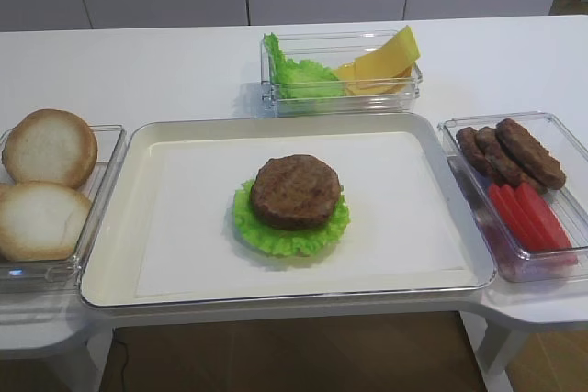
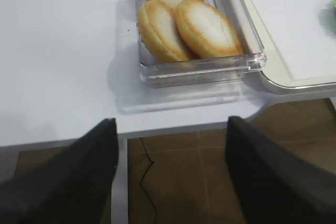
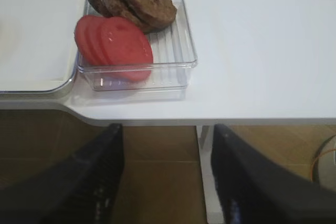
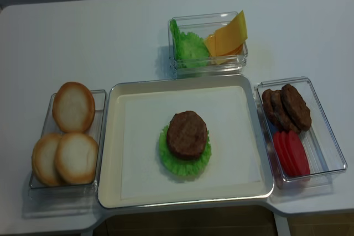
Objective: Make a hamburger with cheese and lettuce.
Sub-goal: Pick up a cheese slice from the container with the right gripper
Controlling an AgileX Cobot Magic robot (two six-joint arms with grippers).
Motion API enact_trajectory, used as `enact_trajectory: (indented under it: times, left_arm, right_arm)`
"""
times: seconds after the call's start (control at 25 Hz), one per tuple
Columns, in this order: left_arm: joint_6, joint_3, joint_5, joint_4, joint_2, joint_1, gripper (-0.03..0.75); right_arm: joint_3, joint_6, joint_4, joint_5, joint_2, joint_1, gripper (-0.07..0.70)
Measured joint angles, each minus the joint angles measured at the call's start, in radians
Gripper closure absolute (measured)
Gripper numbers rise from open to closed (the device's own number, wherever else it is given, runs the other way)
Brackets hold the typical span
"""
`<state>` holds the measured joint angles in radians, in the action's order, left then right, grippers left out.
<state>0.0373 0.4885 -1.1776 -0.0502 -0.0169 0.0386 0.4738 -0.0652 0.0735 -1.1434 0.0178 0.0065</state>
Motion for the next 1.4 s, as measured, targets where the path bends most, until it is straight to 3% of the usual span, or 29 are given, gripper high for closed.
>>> enact_trajectory:
  times: [0.2,0.44,0.84,0.96,1.4]
  left_arm:
    - [0.000,0.000,0.000,0.000,0.000,0.000,0.246]
    - [0.000,0.000,0.000,0.000,0.000,0.000,0.246]
    - [0.000,0.000,0.000,0.000,0.000,0.000,0.246]
    - [0.000,0.000,0.000,0.000,0.000,0.000,0.246]
    - [0.000,0.000,0.000,0.000,0.000,0.000,0.246]
  right_arm:
    - [0.043,0.112,0.072,0.064,0.000,0.000,0.239]
    - [0.115,0.134,0.095,0.088,-0.130,0.000,0.243]
    - [0.299,0.134,0.108,0.327,-0.638,0.000,0.244]
    - [0.369,0.075,0.142,0.360,-0.798,0.000,0.244]
    - [0.721,-0.153,0.356,0.397,-1.379,0.000,0.244]
